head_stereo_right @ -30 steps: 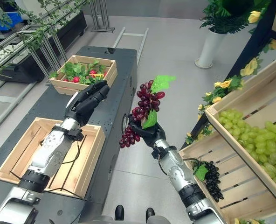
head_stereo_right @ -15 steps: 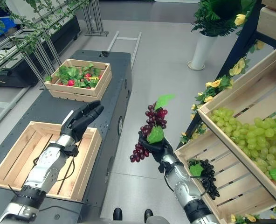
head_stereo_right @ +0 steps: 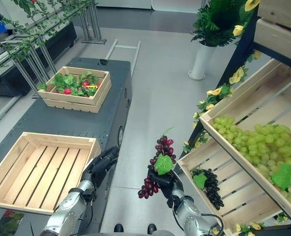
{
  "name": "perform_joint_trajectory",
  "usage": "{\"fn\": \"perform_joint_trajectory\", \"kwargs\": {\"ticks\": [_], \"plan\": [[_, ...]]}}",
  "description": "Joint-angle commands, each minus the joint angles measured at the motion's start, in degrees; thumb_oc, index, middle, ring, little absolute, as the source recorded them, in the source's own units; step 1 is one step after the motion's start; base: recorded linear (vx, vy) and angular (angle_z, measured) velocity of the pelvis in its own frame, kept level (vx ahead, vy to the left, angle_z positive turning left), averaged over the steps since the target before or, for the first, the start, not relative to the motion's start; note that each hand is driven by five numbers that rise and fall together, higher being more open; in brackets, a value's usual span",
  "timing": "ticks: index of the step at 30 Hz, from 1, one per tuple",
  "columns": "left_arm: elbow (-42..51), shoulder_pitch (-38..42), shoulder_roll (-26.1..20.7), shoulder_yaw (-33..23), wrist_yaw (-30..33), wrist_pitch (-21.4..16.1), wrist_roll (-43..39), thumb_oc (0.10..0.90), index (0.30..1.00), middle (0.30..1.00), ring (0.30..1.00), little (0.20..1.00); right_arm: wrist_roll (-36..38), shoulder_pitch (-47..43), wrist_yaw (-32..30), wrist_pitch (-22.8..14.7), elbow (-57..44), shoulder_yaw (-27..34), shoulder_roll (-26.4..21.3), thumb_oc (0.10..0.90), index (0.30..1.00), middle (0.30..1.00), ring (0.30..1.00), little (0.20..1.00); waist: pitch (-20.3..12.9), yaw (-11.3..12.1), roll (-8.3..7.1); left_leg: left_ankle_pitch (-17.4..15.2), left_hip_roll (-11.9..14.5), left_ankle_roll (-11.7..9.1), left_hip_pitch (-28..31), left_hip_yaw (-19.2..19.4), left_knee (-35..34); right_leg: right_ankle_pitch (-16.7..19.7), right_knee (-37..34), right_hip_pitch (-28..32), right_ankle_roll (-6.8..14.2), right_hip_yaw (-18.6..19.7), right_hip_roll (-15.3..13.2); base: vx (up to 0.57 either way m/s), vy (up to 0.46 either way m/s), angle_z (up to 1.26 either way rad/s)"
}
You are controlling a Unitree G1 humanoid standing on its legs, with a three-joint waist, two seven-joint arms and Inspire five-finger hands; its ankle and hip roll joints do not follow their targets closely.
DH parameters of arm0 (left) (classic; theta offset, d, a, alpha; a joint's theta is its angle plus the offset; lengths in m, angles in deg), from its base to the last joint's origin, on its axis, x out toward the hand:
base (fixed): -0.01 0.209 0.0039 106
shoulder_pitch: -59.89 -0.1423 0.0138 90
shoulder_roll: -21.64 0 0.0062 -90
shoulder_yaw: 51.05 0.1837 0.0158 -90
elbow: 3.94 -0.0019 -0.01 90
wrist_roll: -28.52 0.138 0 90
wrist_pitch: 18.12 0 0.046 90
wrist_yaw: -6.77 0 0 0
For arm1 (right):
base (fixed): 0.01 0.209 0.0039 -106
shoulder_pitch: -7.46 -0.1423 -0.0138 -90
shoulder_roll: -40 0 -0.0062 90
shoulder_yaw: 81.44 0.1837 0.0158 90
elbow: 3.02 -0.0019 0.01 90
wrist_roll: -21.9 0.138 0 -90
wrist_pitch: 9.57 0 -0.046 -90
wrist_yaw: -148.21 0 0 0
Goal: Pick up the fruits from the basket on one side to the basket on the other side
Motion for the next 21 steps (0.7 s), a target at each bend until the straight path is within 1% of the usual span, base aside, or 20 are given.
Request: {"fn": "perform_joint_trajectory", "kwargs": {"ticks": [1,3,5,9,12,14,15,17,21], "plan": [[-0.6,5.6,-1.9,1.9,0.3,-6.4,4.7,0.800,0.900,0.900,0.900,0.900,1.6,-5.2,-0.4,-6.7,-3.6,2.5,1.6,0.400,0.300,0.300,0.300,0.300,-0.4,-0.7,-0.36,-6.9,-1.2,0.0,-0.2,-0.1,0.5,-0.2,0.3,-0.4,0.1,-2.0,1.2,0.00,0.000,0.00],[-1.7,6.2,-2.8,3.7,1.2,-6.8,6.1,0.800,0.900,0.900,0.900,0.900,2.5,-5.6,-1.6,-8.0,-2.5,2.2,1.3,0.400,0.300,0.300,0.300,0.300,0.5,-0.8,-0.62,-6.8,-1.1,0.0,-0.7,0.3,0.5,0.2,0.3,-1.0,0.2,-1.7,1.3,0.00,0.000,0.00],[-2.4,6.6,-3.0,4.2,1.5,-6.3,5.8,0.800,0.900,0.900,0.900,0.900,2.8,-5.7,-1.9,-8.4,-2.0,2.2,1.2,0.400,0.300,0.300,0.300,0.300,0.9,-0.9,-0.79,-6.8,-1.0,0.0,-1.0,0.5,0.5,0.4,0.3,-1.4,0.3,-1.5,1.3,0.02,-0.021,-0.10],[-2.8,7.2,-2.9,5.3,1.0,-4.4,3.6,0.800,0.900,0.900,0.900,0.900,3.5,-5.3,-3.3,-10.1,-1.9,2.3,1.5,0.400,0.300,0.300,0.300,0.300,2.3,-1.2,-1.12,-6.6,-0.9,0.3,-2.2,0.9,0.5,1.1,0.3,-2.8,0.5,-1.1,1.4,0.03,-0.028,-0.13],[-2.2,7.7,-2.9,6.3,2.1,-4.5,3.4,0.800,0.900,0.900,0.900,0.900,3.6,-5.6,-4.5,-11.3,-2.4,2.0,1.8,0.400,0.300,0.300,0.300,0.300,3.2,-1.3,-0.93,-6.2,-0.9,0.5,-3.5,1.1,0.5,1.2,1.2,-4.6,0.5,-0.8,1.4,-0.04,-0.007,-0.08],[-1.6,9.6,-3.3,7.2,3.7,-5.0,2.3,0.800,0.900,0.900,0.900,0.900,3.5,-7.2,-5.4,-12.5,-3.0,2.0,1.4,0.400,0.300,0.300,0.300,0.300,5.8,-1.8,-0.34,-5.3,-0.8,0.9,-5.0,2.0,0.7,0.5,4.8,-8.0,0.4,-0.6,1.1,-0.15,0.035,-0.29],[-1.4,10.5,-3.4,7.6,4.2,-5.4,1.9,0.800,0.900,0.900,0.900,0.900,3.4,-7.9,-5.5,-12.9,-3.3,2.2,1.0,0.400,0.300,0.300,0.300,0.300,7.1,-2.0,-0.19,-5.7,-0.9,1.0,-6.5,2.3,3.0,0.0,7.2,-9.6,0.3,-0.5,1.0,-0.19,0.032,-0.30],[-1.1,12.6,-3.6,8.3,5.1,-6.3,1.9,0.800,0.900,0.900,0.900,0.900,2.9,-9.5,-5.8,-13.8,-3.9,2.7,-0.2,0.400,0.300,0.300,0.300,0.300,10.4,-2.5,-0.07,-7.3,-0.9,1.0,-10.7,2.7,9.8,-1.5,12.4,-12.8,0.0,-0.2,0.8,-0.20,0.010,-0.23],[-1.2,15.3,-4.1,8.8,6.4,-6.9,1.5,0.800,0.900,0.900,0.900,0.900,2.3,-11.2,-6.9,-15.3,-4.3,2.9,-1.8,0.400,0.300,0.300,0.300,0.300,14.1,-2.9,-0.09,-9.8,-0.8,1.2,-16.5,3.3,19.1,-3.8,20.0,-17.7,-0.9,-1.0,0.5,-0.15,-0.010,-0.05]]}}
